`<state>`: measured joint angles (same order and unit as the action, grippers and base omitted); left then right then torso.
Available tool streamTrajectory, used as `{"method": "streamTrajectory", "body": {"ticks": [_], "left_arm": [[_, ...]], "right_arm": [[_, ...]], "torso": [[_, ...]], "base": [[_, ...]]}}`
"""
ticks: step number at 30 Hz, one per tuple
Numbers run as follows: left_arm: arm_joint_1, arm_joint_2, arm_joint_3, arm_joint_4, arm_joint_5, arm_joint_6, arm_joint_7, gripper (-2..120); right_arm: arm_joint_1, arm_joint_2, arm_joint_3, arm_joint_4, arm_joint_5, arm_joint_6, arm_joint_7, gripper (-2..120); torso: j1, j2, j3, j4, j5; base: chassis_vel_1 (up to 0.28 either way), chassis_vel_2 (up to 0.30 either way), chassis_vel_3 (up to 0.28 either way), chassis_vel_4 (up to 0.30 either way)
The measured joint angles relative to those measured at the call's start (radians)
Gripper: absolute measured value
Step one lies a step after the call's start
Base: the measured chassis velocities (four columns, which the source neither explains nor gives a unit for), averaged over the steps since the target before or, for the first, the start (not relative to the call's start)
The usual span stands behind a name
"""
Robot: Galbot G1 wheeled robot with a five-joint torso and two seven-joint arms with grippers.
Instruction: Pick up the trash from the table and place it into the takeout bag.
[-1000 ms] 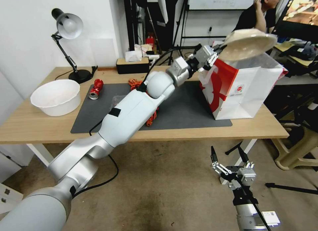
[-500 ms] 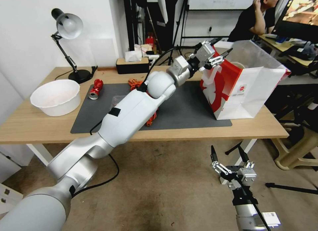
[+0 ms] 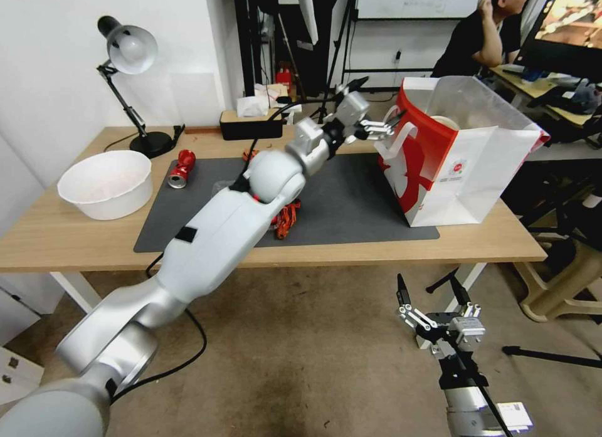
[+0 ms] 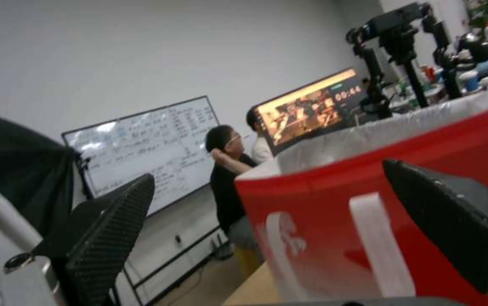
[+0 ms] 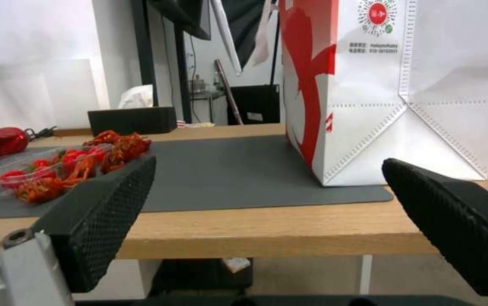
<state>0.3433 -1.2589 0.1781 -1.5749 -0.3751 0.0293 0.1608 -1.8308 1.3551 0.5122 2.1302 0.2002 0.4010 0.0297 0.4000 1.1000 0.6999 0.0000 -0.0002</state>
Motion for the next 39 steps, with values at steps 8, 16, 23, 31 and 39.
{"method": "streamTrajectory", "body": {"ticks": [8,16,23,31,39], "left_arm": [[0.141,0.096,-0.099,-0.110,0.003,0.015,-0.017,100],[0.326,0.148,-0.233,-0.216,0.017,0.016,-0.068,100],[0.563,0.166,-0.356,-0.329,0.066,0.009,-0.113,100],[0.782,0.118,-0.471,-0.381,0.114,-0.016,-0.125,100],[0.986,0.064,-0.623,-0.459,0.187,-0.033,-0.193,100]], "right_arm": [[0.000,-0.001,-0.019,-0.001,-0.008,0.000,0.000,100],[0.001,-0.005,-0.032,-0.001,-0.015,0.001,0.001,100],[0.003,-0.012,-0.047,-0.001,-0.021,0.001,0.001,100],[0.010,-0.012,-0.071,-0.010,-0.027,0.001,0.001,100],[0.016,-0.011,-0.106,-0.018,-0.043,0.004,0.002,100]], "torso": [[0.000,0.000,0.000,-0.0001,0.0001],[0.000,0.000,0.000,0.0001,-0.0003],[0.000,0.000,0.000,0.0000,0.0001],[0.000,0.000,0.000,-0.0001,0.0003],[0.000,0.000,0.000,-0.0001,0.0000]], "base": [[0.000,0.000,0.000,0.000],[0.000,0.000,0.000,0.000],[0.000,0.000,0.000,0.000],[0.000,0.000,0.000,0.000],[0.000,0.000,0.000,0.000]]}}
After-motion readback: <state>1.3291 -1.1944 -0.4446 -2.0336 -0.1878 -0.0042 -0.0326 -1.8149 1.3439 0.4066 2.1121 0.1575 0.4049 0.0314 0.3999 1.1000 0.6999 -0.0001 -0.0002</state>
